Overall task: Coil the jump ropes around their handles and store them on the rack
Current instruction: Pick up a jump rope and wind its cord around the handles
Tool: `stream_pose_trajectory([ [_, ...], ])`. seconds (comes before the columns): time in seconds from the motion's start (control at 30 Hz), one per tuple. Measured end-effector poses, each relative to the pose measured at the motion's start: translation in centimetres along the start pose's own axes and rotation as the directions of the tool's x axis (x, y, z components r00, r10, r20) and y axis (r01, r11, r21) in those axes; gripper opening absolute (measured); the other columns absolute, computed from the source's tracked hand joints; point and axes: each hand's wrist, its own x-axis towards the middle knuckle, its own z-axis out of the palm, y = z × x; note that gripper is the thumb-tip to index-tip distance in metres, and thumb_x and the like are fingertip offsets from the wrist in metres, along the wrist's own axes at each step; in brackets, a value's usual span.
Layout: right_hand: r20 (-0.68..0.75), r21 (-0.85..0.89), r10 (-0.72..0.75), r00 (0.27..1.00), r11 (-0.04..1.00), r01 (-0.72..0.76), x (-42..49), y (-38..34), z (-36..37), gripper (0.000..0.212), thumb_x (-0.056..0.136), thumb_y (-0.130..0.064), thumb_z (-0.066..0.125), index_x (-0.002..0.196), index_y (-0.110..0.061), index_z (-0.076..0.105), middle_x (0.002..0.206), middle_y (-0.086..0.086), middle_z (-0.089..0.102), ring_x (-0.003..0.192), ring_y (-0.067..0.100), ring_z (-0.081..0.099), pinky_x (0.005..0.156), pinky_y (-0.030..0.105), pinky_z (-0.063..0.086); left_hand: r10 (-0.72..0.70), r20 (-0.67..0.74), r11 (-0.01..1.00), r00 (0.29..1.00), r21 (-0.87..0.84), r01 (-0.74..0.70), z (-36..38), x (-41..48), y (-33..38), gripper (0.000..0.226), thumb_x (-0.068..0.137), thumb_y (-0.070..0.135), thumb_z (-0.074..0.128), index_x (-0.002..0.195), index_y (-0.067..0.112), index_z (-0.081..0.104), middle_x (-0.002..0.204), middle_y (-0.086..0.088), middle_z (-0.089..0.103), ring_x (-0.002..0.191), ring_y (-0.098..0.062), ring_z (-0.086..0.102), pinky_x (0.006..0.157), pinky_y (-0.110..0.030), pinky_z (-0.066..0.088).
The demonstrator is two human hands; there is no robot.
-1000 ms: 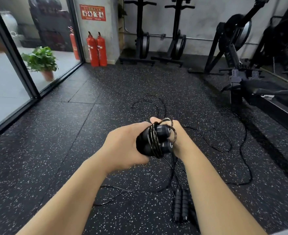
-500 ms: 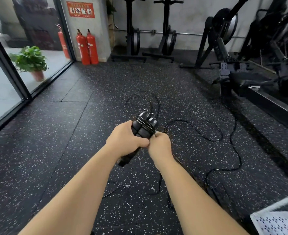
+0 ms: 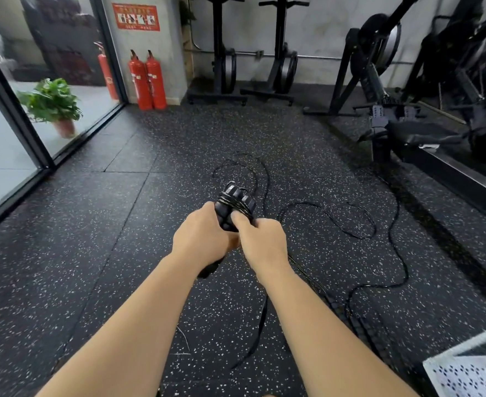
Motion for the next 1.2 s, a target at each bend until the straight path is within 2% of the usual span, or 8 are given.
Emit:
stream_pose_trajectory([
  [0.33, -0.022, -0.01, -0.116, 0.993, 0.993, 0.115, 0.5, -0.6, -0.2, 0.05, 0.09, -0.039, 0.056, 0.047, -0.017, 0.044, 0.049, -0.005, 0.047, 0.052, 0.015, 0.042, 0.054, 0.031, 0.033, 0.037, -0.104, 0.996, 0.994, 0.086, -0.028, -0.3, -0.6, 0.0, 0.043, 0.073, 0.051, 0.067, 0.096, 0.033, 0.034, 0.089, 0.011, 0.06, 0.079, -0.017, 0.057, 0.06, -0.029, 0.035],
  [0.47, 0.107, -0.216, -0.186, 0.977, 0.955, 0.205, 0.8, -0.6, -1.3, 0.046, 0.094, -0.027, 0.049, 0.053, -0.014, 0.034, 0.052, -0.001, 0.038, 0.052, 0.017, 0.032, 0.054, 0.032, 0.027, -0.052, -0.177, 0.995, 0.983, 0.073, 0.066, -1.0, 0.1, -0.7, 0.035, 0.074, 0.041, 0.064, 0.098, 0.032, 0.039, 0.078, 0.012, 0.058, 0.076, -0.018, 0.057, 0.058, -0.027, 0.033],
  [0.6, 0.101, -0.528, -0.291, 0.951, 0.794, 0.299, 0.3, -1.3, -2.5, 0.044, 0.098, -0.031, 0.041, 0.06, -0.011, 0.047, 0.06, 0.001, 0.052, 0.054, 0.019, 0.041, 0.05, 0.03, 0.028, -0.067, -0.206, 0.974, 0.976, 0.2, 0.109, -1.8, 1.1, -2.0, 0.037, 0.073, 0.038, 0.062, 0.101, 0.027, 0.042, 0.077, 0.01, 0.054, 0.075, -0.021, 0.055, 0.059, -0.028, 0.036],
  [0.7, 0.121, -0.713, -0.405, 0.906, 0.6, 0.363, -0.8, -2.6, -2.6, 0.045, 0.101, -0.036, 0.034, 0.059, -0.02, 0.033, 0.06, -0.005, 0.042, 0.054, 0.015, 0.037, 0.048, 0.028, 0.023, -0.018, -0.191, 0.948, 0.981, 0.309, 0.078, -1.3, 1.2, -2.0, 0.035, 0.078, 0.036, 0.061, 0.098, 0.021, 0.037, 0.078, 0.009, 0.049, 0.074, -0.023, 0.051, 0.06, -0.03, 0.037],
  [0.9, 0.156, -0.822, -0.547, 0.822, 0.389, 0.415, -0.8, -3.7, -3.2, 0.039, 0.099, -0.038, 0.036, 0.064, -0.02, 0.035, 0.064, -0.006, 0.041, 0.061, 0.02, 0.042, 0.046, 0.027, 0.017, 0.134, -0.124, 0.845, 0.983, 0.533, -0.048, -1.1, 0.9, -1.4, 0.034, 0.081, 0.031, 0.065, 0.1, 0.02, 0.038, 0.08, 0.007, 0.045, 0.071, -0.023, 0.052, 0.053, -0.028, 0.03],
  [1.0, 0.245, -0.786, -0.56, 0.792, 0.363, 0.5, 0.3, -3.6, -4.1, 0.035, 0.096, -0.042, 0.044, 0.068, -0.021, 0.049, 0.068, -0.005, 0.054, 0.067, 0.018, 0.049, 0.051, 0.028, 0.027, 0.303, 0.058, 0.728, 0.951, 0.631, -0.27, -1.1, 0.3, -0.9, 0.036, 0.083, 0.028, 0.062, 0.114, 0.027, 0.044, 0.086, 0.006, 0.048, 0.084, -0.023, 0.061, 0.062, -0.031, 0.033],
  [1.1, 0.338, -0.69, -0.484, 0.807, 0.456, 0.562, 1.5, -3.4, -5.2, 0.035, 0.092, -0.05, 0.051, 0.071, -0.024, 0.06, 0.071, -0.008, 0.06, 0.071, 0.012, 0.056, 0.057, 0.027, 0.037, 0.385, 0.22, 0.628, 0.896, 0.649, -0.429, -1.3, -0.4, -0.4, 0.04, 0.083, 0.028, 0.061, 0.119, 0.033, 0.046, 0.087, 0.009, 0.046, 0.094, -0.021, 0.058, 0.084, -0.038, 0.037],
  [1.2, 0.378, -0.602, -0.415, 0.828, 0.569, 0.56, 2.6, -2.9, -5.8, 0.036, 0.088, -0.053, 0.058, 0.062, -0.027, 0.058, 0.062, -0.011, 0.056, 0.063, 0.004, 0.052, 0.058, 0.027, 0.036, 0.448, 0.292, 0.567, 0.845, 0.638, -0.521, -1.8, -0.7, -0.5, 0.039, 0.083, 0.028, 0.059, 0.12, 0.036, 0.047, 0.087, 0.013, 0.043, 0.104, -0.017, 0.049, 0.113, -0.053, 0.02],
])
